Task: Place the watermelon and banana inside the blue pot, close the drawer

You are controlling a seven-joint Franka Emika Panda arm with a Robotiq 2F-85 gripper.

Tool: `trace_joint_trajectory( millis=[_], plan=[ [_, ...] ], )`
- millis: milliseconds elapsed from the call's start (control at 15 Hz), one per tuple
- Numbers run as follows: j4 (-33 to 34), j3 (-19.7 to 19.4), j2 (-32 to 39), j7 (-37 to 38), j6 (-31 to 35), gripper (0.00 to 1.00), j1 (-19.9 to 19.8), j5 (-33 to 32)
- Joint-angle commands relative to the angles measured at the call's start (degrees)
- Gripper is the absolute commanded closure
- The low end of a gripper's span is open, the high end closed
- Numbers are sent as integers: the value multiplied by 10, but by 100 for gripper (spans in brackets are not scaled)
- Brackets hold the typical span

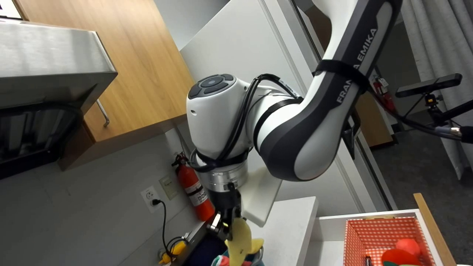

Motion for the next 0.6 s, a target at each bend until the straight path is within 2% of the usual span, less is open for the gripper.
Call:
trace_joint_trajectory(
  millis=[0,200,533],
  plan=[
    [21,-16,13,-32,-9,21,13,40],
    [21,-23,14,-44,-11,0,14,57],
    [18,-31,10,-62,-18,0,17,79]
  ],
)
